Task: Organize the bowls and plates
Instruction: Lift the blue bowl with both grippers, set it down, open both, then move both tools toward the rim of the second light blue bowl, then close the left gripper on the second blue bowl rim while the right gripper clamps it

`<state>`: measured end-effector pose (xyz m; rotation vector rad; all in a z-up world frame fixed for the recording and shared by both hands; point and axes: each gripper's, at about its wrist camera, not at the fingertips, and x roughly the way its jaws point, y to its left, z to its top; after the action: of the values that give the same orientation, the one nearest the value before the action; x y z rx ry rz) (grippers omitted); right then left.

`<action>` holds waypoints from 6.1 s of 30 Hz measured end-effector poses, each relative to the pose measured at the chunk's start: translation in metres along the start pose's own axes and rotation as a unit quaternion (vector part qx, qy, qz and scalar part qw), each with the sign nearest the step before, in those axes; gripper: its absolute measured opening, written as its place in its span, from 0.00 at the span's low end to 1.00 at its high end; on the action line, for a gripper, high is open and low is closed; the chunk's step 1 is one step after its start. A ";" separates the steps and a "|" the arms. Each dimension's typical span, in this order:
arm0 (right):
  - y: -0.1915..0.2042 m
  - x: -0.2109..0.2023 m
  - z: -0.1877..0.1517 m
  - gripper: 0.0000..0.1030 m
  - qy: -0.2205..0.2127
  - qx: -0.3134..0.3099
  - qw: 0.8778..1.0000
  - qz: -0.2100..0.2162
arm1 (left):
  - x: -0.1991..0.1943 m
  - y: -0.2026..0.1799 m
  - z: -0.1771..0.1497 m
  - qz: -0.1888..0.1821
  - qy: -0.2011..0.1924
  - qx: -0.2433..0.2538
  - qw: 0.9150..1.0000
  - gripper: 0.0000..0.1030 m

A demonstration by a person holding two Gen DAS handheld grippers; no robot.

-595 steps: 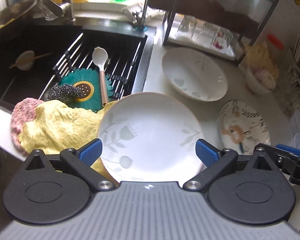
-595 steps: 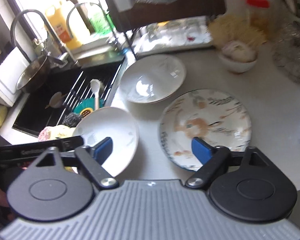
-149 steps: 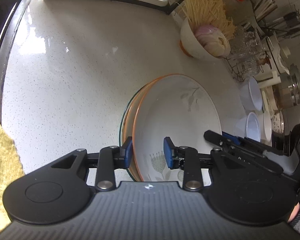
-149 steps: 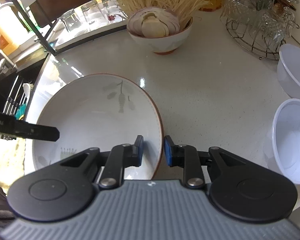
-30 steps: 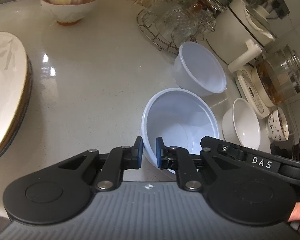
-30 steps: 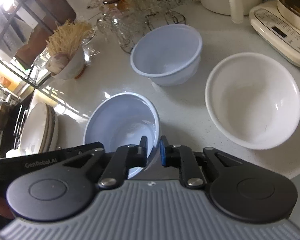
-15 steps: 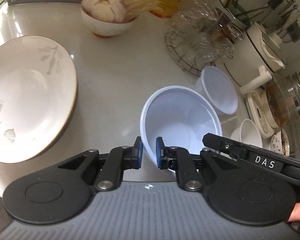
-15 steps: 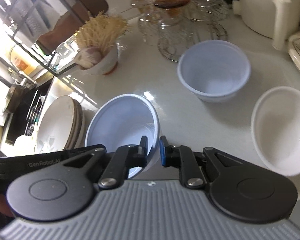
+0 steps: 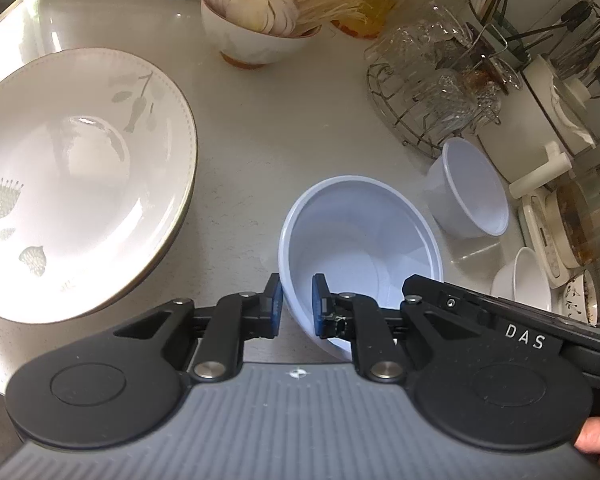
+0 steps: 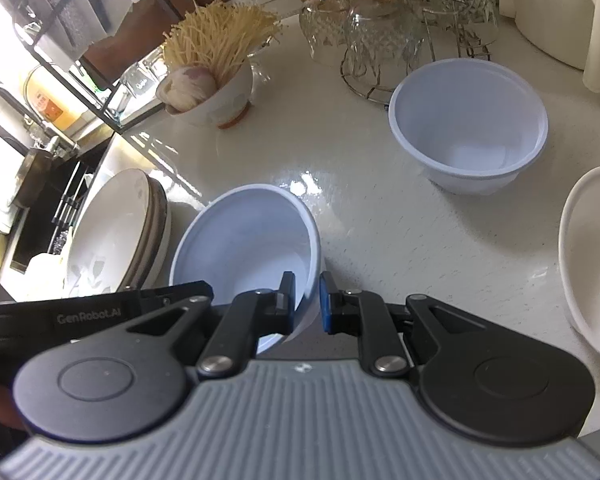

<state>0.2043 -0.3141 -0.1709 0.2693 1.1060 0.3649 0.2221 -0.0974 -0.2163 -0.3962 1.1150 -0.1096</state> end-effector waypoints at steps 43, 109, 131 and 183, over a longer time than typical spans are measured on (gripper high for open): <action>0.041 -0.139 0.011 0.48 -0.132 -0.071 0.989 0.012 | -0.147 -0.062 0.004 0.032 -0.126 0.043 0.991 0.40; 0.089 -0.206 -0.098 0.48 -0.194 0.083 0.963 -0.165 | -0.180 -0.036 -0.037 -0.104 -0.052 0.188 0.975 0.47; 0.031 -0.199 -0.077 0.48 -0.190 0.119 0.959 -0.171 | -0.128 -0.078 -0.018 -0.107 -0.026 0.194 0.975 0.50; -0.140 -0.006 0.107 0.23 -0.014 0.091 0.994 -0.060 | 0.108 -0.155 0.092 -0.028 0.021 0.103 0.994 0.14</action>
<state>0.3206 -0.4474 -0.1751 0.3665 1.1245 0.1536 0.3689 -0.2473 -0.2168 -0.2422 1.1230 -0.2811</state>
